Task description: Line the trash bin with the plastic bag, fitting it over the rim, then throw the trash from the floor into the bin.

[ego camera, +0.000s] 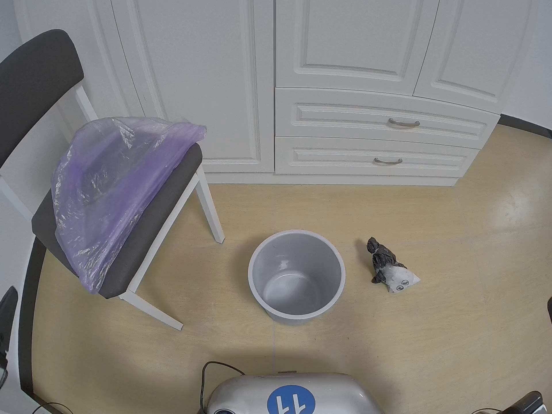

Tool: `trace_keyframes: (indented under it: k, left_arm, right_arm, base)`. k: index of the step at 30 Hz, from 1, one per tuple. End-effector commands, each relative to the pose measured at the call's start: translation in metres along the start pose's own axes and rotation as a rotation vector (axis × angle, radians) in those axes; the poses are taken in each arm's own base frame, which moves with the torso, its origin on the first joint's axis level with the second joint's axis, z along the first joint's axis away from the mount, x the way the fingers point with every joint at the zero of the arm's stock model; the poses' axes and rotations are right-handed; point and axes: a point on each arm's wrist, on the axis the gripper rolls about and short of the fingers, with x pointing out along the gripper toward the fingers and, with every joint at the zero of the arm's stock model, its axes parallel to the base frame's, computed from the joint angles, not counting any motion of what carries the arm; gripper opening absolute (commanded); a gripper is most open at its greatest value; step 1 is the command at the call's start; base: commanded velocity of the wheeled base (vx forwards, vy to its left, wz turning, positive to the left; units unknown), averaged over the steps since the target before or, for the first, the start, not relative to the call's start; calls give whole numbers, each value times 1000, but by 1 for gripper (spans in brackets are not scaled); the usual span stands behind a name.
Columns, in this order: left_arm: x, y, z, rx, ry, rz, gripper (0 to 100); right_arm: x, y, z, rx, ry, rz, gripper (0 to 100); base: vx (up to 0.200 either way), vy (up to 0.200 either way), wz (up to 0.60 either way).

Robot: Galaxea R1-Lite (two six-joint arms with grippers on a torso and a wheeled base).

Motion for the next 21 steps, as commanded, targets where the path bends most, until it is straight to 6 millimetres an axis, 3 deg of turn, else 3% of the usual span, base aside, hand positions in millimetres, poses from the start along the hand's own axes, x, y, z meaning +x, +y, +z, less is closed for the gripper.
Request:
trace_keyframes:
  k: [1,5,9,14,21]
  left_arm:
    - [122,-2,11,61,529,14,100]
    - [141,0,-5,186,639,22,100]
    - [156,-2,-16,271,694,13,100]
    - [193,1,-37,412,765,134,100]
    - [202,2,-36,533,742,155,100]
  right_arm:
    - [89,-21,33,136,235,-37,100]
    - [92,-24,27,137,257,-104,100]
    - [91,-24,34,132,225,-151,100]
    - [83,-22,38,116,191,-157,100]
    - [77,-21,39,85,172,-155,100]
  base:
    - [0,0,0]
    - [0,0,0]
    - [0,0,0]
    - [0,0,0]
    - [0,0,0]
